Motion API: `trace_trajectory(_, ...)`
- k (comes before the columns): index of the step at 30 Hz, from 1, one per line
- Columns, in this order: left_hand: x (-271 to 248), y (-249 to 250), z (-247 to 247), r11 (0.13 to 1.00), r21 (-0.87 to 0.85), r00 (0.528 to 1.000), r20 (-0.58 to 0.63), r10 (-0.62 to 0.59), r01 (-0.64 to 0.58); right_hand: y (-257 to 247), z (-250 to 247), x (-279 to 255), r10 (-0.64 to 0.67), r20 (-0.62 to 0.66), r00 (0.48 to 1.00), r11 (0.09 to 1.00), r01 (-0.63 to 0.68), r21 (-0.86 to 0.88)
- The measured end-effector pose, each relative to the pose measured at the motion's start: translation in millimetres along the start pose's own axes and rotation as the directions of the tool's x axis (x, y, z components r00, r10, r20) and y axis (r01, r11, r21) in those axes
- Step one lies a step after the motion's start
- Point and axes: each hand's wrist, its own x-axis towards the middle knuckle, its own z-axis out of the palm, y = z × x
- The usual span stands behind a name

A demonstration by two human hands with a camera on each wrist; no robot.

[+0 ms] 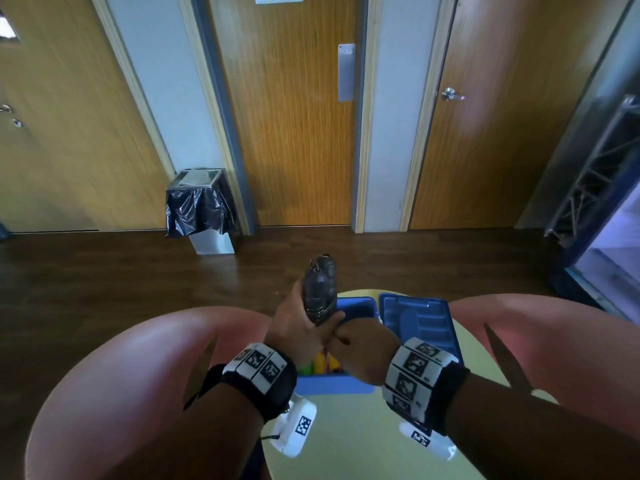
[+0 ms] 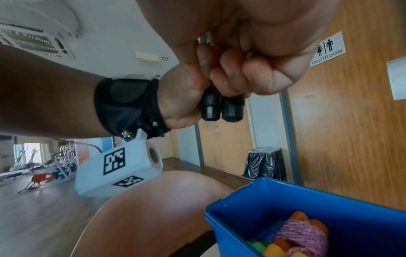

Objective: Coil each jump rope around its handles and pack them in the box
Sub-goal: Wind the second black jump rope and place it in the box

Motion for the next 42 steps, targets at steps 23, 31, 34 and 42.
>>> trace_trajectory(23,41,4,-34,0.761,-0.502,0.898,0.367,-0.242,0.41,-30,-40,11,-0.076,-0.294,0.953,0.992,0.101,0.069)
trace_trajectory(31,28,28,-43,0.902,-0.358,0.894,0.444,-0.062,0.24,-24,-58,12,0.191,-0.371,0.909,0.973,-0.225,-0.051)
trace_trajectory(34,23,40,-57,0.916,-0.351,0.811,0.583,0.051,0.194,-23,-62,15,0.133,-0.236,0.963,0.989,-0.143,-0.028)
trace_trajectory(42,9,35,-66,0.993,-0.118,0.707,0.7,0.101,-0.024,-23,-62,14,0.114,-0.168,0.979,0.992,-0.121,-0.033)
